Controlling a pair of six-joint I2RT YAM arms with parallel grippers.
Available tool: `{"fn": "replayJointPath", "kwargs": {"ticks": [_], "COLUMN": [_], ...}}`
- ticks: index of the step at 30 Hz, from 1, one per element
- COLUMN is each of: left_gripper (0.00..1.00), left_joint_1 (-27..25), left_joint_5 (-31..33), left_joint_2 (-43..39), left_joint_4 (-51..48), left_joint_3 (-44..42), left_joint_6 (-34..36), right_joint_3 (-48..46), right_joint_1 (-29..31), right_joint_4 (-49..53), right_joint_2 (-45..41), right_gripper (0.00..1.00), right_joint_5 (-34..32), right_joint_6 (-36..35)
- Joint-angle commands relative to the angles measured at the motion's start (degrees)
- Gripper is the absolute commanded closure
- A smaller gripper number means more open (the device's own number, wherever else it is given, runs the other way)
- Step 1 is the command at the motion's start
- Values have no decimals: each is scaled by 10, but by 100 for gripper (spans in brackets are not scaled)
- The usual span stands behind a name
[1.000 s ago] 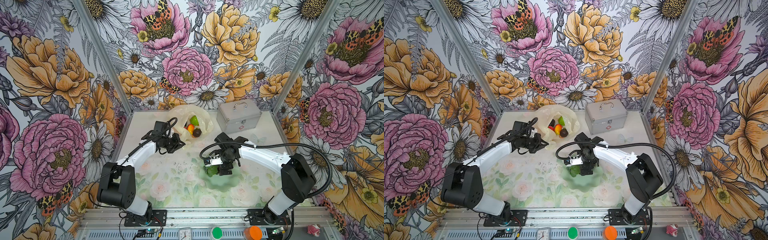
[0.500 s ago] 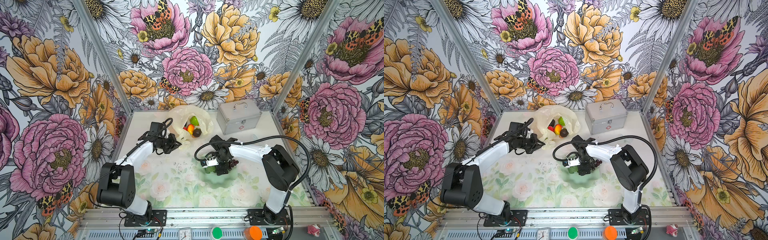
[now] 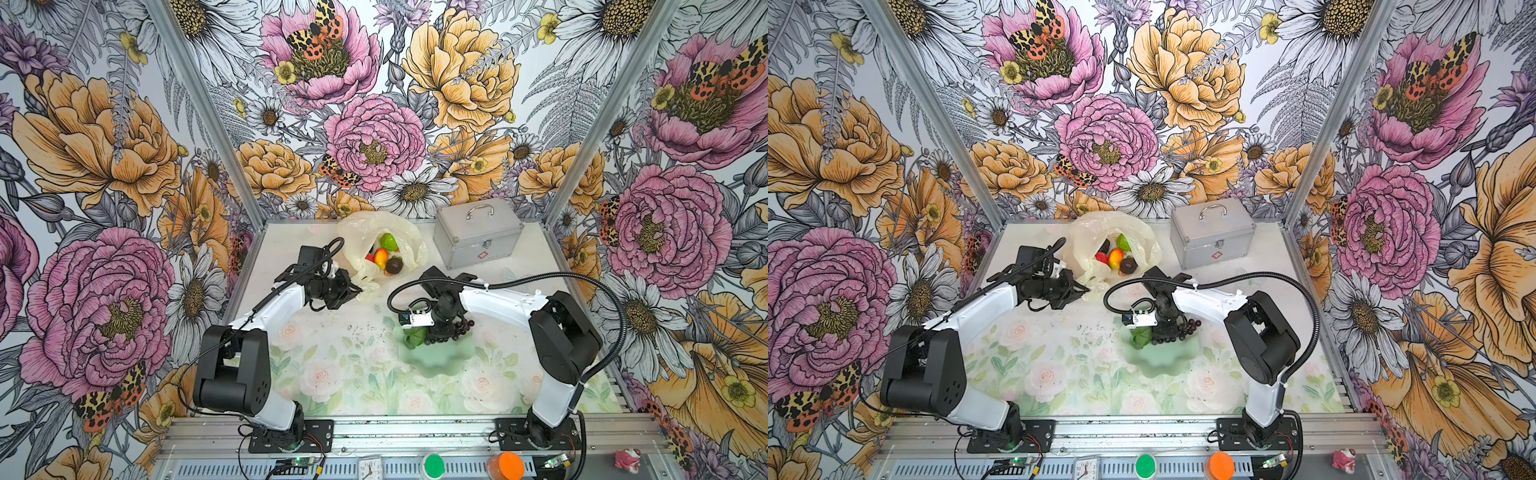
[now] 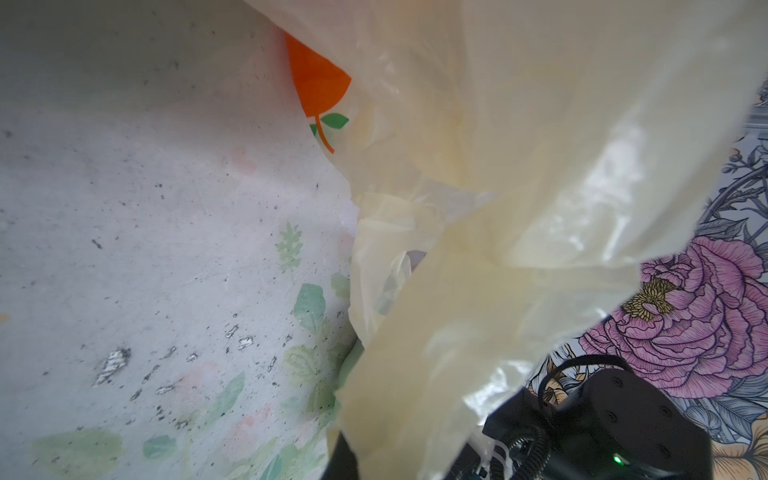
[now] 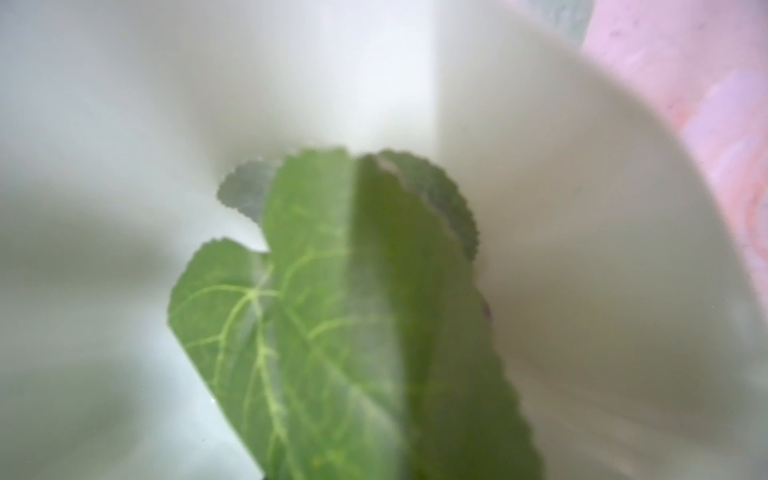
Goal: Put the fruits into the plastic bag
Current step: 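Lower the right gripper and close on the dark grape bunch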
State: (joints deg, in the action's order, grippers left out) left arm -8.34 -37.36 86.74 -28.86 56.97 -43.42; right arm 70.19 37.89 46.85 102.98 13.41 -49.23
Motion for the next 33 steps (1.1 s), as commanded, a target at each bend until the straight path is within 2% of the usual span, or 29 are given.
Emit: {"fn": "replayJointPath", "kwargs": {"ticks": [1, 9, 13, 16, 17, 21, 25, 27, 28, 29, 33], "left_gripper": [100, 100, 100, 100, 100, 100, 100, 100, 100, 100, 100], "left_joint_1": [1, -2, -6, -12, -15, -23, -34, -37, -40, -41, -46], "left_joint_5": [-11, -7, -3, 2, 4, 10, 16, 17, 18, 20, 22], "left_joint_2": [-3, -13, -16, -19, -20, -17, -12, -10, -11, -11, -6], "left_joint_4": [9, 8, 9, 9, 8, 9, 9, 9, 9, 9, 9], "left_joint_3": [0, -9, -8, -9, -9, -8, -2, 0, 2, 3, 6], "left_joint_6": [14, 13, 10, 6, 6, 3, -1, -3, -5, -5, -9], "right_joint_3": [11, 7, -5, -12, -15, -39, -61, -64, -66, -68, -67], "right_joint_1": [-11, -45, -59, -66, -65, -55, -50, -49, -48, -48, -44], "right_joint_4": [-9, -16, -35, -36, -35, -34, -34, -34, -34, -34, -37], "right_joint_2": [-31, -49, -64, -75, -79, -96, -89, -85, -86, -86, -74], "right_gripper": [67, 84, 85, 84, 81, 55, 38, 23, 4, 1, 0], "right_joint_5": [79, 180, 220, 227, 218, 157, 124, 103, 87, 77, 47], "right_joint_6": [32, 88, 116, 123, 123, 99, 86, 85, 78, 69, 29]}}
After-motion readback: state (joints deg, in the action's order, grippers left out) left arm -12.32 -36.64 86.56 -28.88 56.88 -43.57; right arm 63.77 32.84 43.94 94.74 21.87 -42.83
